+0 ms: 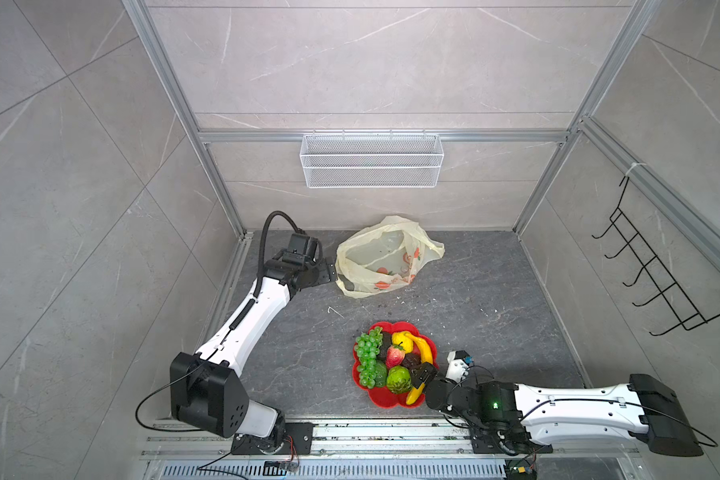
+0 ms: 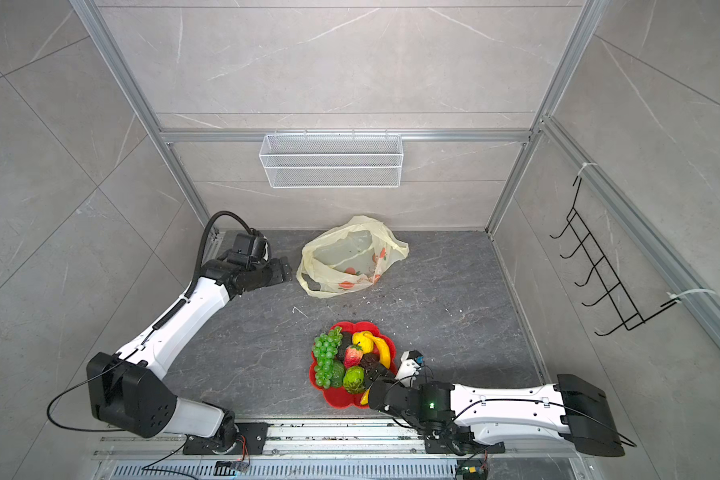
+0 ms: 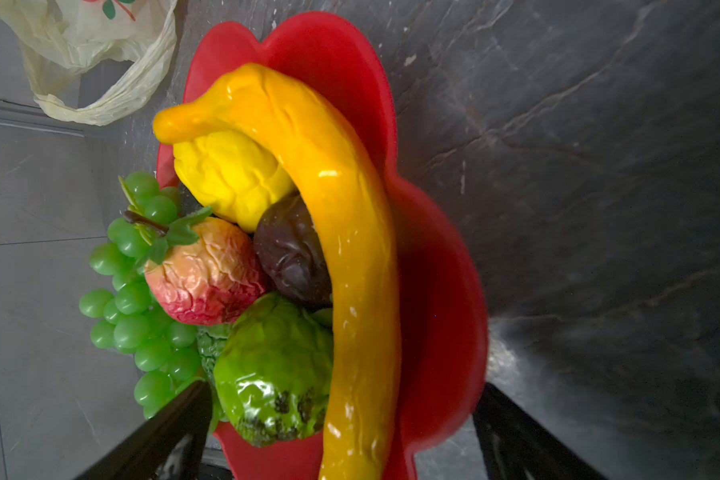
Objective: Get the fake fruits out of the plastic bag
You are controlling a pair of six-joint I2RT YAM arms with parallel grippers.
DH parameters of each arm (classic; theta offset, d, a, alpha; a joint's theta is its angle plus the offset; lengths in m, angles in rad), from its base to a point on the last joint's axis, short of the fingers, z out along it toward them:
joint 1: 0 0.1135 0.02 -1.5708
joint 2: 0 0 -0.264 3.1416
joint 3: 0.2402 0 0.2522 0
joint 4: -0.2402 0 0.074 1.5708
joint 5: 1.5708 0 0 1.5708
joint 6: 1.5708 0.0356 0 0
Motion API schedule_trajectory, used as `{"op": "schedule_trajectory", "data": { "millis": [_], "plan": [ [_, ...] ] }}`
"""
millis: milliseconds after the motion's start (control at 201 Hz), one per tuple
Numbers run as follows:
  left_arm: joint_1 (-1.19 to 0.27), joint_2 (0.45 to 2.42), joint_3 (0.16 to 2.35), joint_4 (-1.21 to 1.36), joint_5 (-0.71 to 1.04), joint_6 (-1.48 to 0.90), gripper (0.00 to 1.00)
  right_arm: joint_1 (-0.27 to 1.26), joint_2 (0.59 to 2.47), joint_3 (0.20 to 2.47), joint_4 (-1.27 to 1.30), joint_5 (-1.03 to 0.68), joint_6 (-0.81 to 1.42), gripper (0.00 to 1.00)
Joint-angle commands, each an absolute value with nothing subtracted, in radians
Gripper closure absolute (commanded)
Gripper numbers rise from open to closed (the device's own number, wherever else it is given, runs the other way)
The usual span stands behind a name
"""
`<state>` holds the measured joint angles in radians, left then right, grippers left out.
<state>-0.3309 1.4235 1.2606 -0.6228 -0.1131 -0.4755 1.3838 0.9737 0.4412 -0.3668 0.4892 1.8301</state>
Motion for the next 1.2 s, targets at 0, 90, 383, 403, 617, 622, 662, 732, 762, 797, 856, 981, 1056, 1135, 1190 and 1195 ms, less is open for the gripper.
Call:
{"op": "schedule_trajectory", "data": {
  "millis": [0, 90, 383, 403, 617, 622, 662, 732, 762, 797, 856, 981, 1056, 1135, 1190, 1195],
  "plan": [
    [-0.319, 1.361, 1.207, -0.549, -0.166, -0.504, 0.08, 1.39, 0.976, 0.43, -0.302, 0.501, 1.846, 0.0],
    [-0.319, 1.321, 1.152, -0.525, -0.192, -0.516, 0.08, 1.391, 1.001, 0.405, -0.199, 0.492, 1.839, 0.0],
    [-0.296, 1.2, 0.982, -0.456, -0.258, -0.557, 0.08, 1.391, 1.117, 0.386, 0.077, 0.471, 1.796, 0.0],
    [-0.295, 1.195, 0.974, -0.452, -0.261, -0.558, 0.08, 1.39, 1.122, 0.386, 0.093, 0.474, 1.789, 0.0],
    [-0.289, 1.169, 0.916, -0.44, -0.264, -0.566, 0.08, 1.364, 1.197, 0.386, 0.228, 0.462, 1.755, 0.0],
    [-0.29, 1.168, 0.915, -0.439, -0.265, -0.566, 0.08, 1.363, 1.2, 0.386, 0.231, 0.459, 1.754, 0.0],
    [-0.29, 1.164, 0.906, -0.437, -0.265, -0.567, 0.08, 1.352, 1.219, 0.386, 0.259, 0.446, 1.75, 0.0],
    [-0.288, 1.154, 0.891, -0.433, -0.266, -0.572, 0.08, 1.333, 1.255, 0.387, 0.308, 0.421, 1.741, 0.0],
    [-0.287, 1.147, 0.884, -0.431, -0.267, -0.574, 0.08, 1.323, 1.27, 0.388, 0.326, 0.411, 1.734, 0.0],
    [-0.288, 1.14, 0.876, -0.429, -0.267, -0.572, 0.08, 1.31, 1.287, 0.392, 0.34, 0.396, 1.727, 0.0],
    [-0.288, 1.13, 0.868, -0.43, -0.271, -0.572, 0.08, 1.29, 1.308, 0.403, 0.358, 0.378, 1.708, 0.0],
    [-0.287, 1.116, 0.851, -0.43, -0.276, -0.575, 0.08, 1.242, 1.353, 0.437, 0.386, 0.328, 1.664, 0.0],
    [-0.286, 1.111, 0.84, -0.427, -0.281, -0.579, 0.08, 1.211, 1.388, 0.455, 0.416, 0.296, 1.645, 0.0],
    [-0.286, 1.113, 0.826, -0.423, -0.291, -0.582, 0.08, 1.178, 1.432, 0.473, 0.463, 0.256, 1.625, 0.0],
    [-0.286, 1.111, 0.816, -0.425, -0.299, -0.584, 0.08, 1.157, 1.456, 0.488, 0.475, 0.236, 1.613, 0.0],
    [-0.286, 1.111, 0.815, -0.425, -0.3, -0.583, 0.08, 1.155, 1.457, 0.488, 0.475, 0.235, 1.612, 0.0]
  ]
}}
